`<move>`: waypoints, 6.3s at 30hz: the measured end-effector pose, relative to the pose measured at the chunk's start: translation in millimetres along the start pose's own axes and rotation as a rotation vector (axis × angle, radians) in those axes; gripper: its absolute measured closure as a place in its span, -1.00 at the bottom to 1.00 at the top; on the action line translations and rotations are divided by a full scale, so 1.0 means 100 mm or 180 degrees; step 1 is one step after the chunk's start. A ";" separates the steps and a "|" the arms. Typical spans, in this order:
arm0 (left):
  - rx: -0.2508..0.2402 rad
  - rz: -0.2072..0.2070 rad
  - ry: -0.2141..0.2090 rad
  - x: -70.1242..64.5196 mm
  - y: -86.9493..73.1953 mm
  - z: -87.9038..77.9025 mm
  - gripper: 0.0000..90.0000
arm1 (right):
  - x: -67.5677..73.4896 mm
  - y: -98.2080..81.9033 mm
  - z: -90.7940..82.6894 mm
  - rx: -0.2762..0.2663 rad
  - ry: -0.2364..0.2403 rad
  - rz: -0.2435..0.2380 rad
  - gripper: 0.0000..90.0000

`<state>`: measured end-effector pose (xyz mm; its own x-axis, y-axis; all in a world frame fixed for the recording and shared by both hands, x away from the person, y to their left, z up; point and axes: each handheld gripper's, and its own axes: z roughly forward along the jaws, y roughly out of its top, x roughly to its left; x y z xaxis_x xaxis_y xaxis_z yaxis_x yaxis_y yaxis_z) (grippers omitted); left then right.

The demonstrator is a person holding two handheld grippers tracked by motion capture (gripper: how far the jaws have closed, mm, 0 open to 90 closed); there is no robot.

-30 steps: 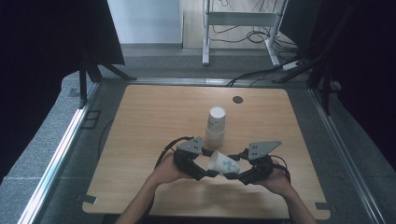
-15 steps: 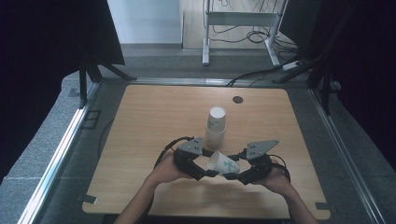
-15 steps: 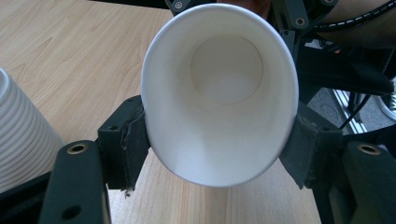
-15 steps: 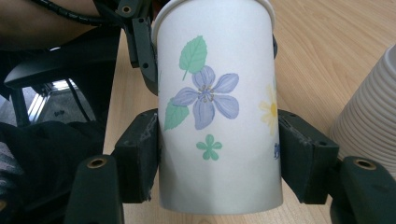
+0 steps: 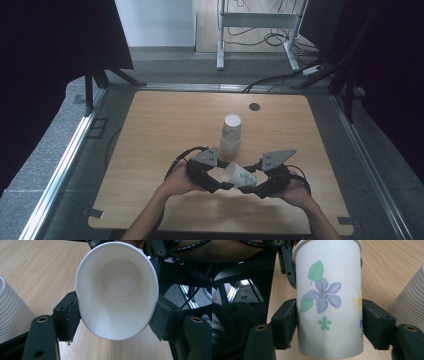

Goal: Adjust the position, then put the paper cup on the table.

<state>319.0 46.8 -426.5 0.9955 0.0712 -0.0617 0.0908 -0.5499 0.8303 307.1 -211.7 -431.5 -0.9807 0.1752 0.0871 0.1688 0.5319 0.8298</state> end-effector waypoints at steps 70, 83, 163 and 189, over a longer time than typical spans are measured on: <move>-0.0205 -0.0070 0.0009 -0.02 0.16 0.07 -0.50 | 0.06 -0.09 0.08 -0.0175 -0.0059 0.0075 -0.20; -0.0062 0.0025 0.0055 -0.06 0.19 0.05 -0.39 | 0.05 -0.08 0.13 -0.0076 -0.0034 0.0055 -0.32; 0.0898 -0.0595 0.1576 0.31 -0.18 -0.46 -0.40 | -0.28 -1.07 -0.10 0.0592 -0.1535 0.0816 -1.00; 0.1064 -0.0904 0.1924 0.58 -0.45 -0.42 -0.41 | -0.31 -1.08 -0.11 0.0597 -0.1483 0.0907 -1.00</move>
<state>371.6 110.2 -444.4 0.7540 0.6403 0.1467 0.4411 -0.6591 0.6091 318.3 -283.7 -518.2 -0.7539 0.6570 0.0055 0.4761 0.5406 0.6936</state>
